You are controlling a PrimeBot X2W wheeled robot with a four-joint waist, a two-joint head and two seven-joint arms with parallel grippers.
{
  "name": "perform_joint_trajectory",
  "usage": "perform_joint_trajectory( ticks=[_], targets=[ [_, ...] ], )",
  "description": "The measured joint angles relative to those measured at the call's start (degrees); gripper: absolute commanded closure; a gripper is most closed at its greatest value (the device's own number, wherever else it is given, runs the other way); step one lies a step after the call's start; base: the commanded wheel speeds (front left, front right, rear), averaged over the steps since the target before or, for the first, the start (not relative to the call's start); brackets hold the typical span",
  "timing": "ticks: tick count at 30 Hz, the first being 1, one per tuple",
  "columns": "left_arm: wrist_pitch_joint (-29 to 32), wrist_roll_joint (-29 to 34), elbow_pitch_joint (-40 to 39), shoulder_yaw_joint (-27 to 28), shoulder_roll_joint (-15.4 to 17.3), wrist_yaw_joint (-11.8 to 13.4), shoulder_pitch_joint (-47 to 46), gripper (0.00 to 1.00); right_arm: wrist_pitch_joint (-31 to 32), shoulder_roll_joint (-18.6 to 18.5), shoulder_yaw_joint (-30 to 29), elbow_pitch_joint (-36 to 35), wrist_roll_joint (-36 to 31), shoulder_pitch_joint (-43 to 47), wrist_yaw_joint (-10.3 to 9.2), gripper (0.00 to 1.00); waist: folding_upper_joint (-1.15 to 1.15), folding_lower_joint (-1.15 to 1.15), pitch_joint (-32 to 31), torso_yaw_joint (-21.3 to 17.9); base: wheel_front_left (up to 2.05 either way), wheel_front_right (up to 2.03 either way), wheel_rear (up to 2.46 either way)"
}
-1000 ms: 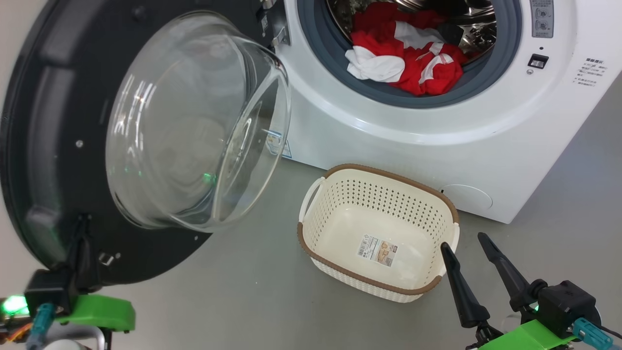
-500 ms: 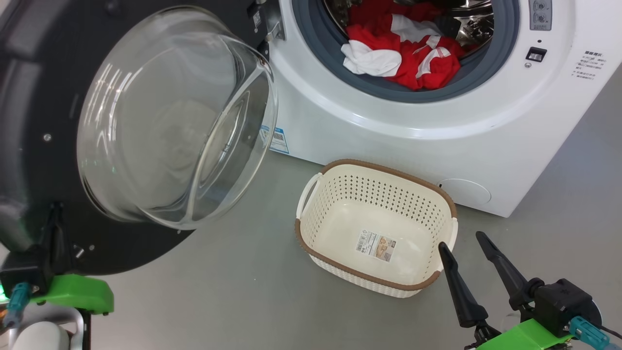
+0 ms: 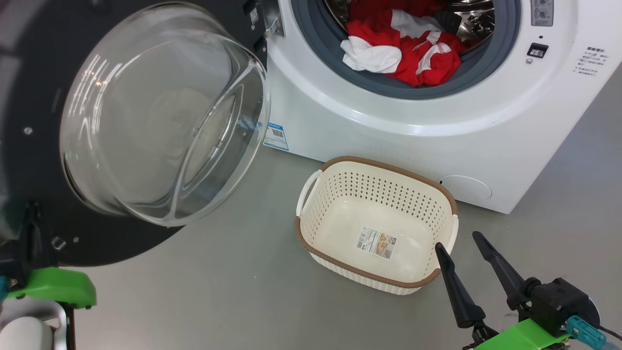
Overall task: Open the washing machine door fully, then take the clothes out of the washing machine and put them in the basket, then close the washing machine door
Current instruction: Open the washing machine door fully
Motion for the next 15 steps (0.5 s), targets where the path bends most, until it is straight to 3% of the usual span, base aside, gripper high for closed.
perform_joint_trajectory(
  ticks=[15],
  targets=[
    [0.0,1.0,-0.2,3.9,-2.1,-1.3,-0.9,1.0,0.0,0.0,0.1,-0.1,0.0,-0.2,0.0,0.0,0.0,0.0,0.0,-0.7,0.0,0.0,0.0]
  ],
)
